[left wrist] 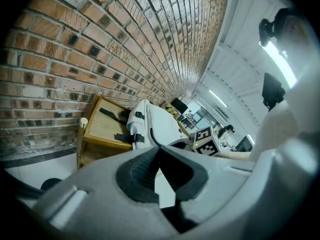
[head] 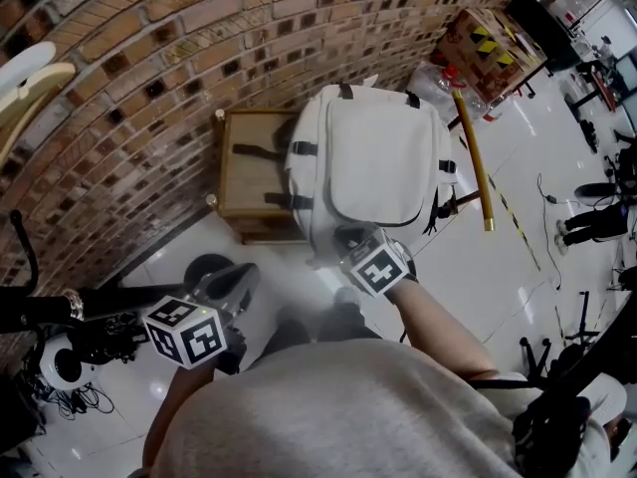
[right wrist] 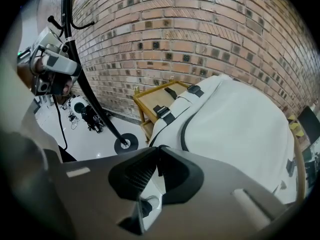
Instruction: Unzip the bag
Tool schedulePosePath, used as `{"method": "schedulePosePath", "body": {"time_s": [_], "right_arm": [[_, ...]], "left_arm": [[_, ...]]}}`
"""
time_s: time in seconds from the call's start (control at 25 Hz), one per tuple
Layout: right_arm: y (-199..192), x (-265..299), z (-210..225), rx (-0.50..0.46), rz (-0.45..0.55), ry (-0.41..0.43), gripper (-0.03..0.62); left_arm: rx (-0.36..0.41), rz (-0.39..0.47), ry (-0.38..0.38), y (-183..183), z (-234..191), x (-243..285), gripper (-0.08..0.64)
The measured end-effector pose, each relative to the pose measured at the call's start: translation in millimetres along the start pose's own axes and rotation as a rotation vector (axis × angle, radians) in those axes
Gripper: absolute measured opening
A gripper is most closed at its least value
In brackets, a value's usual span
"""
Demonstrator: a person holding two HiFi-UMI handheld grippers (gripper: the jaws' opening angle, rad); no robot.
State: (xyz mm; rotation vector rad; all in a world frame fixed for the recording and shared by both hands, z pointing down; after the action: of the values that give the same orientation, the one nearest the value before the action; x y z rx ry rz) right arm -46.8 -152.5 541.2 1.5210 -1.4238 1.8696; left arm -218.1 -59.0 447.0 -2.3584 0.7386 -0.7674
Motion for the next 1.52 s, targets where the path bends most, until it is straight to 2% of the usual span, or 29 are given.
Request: {"method": "schedulePosePath", "body": {"time_s": [0.48, 0.88, 1.12, 1.52], "right_arm": [[29, 9, 1, 0.034, 0.011, 0.035, 0.025], [41, 10, -4, 0.008, 0.003, 0.059, 0.025], [61, 13, 1, -0.008, 0.019, 0.059, 0.025], [91, 18, 20, 0.039, 0.048, 0.068, 0.025]], "left_arm": [[-0.014, 0.023, 0.021, 1, -8, -9, 0.002], [-0.019, 0.037, 0.023, 4, -12, -10, 0.002], [-0.026, 0.035, 0.024, 4, -14, -10, 0.002], [-0.040, 0.049, 0.038, 6, -20, -12, 0.002]]}}
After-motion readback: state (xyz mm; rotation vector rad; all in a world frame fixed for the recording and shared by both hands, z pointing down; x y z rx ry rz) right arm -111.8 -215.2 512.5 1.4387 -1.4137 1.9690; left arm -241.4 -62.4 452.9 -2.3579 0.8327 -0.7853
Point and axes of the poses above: the fingertips, and each gripper's own axes: x forward along the fingers, z to its right, y out of its top, the point moved 3 cm from there along -x, backward along the fingers, and after that the axes turned 4 degrees about -y, right-handed, at the moved point
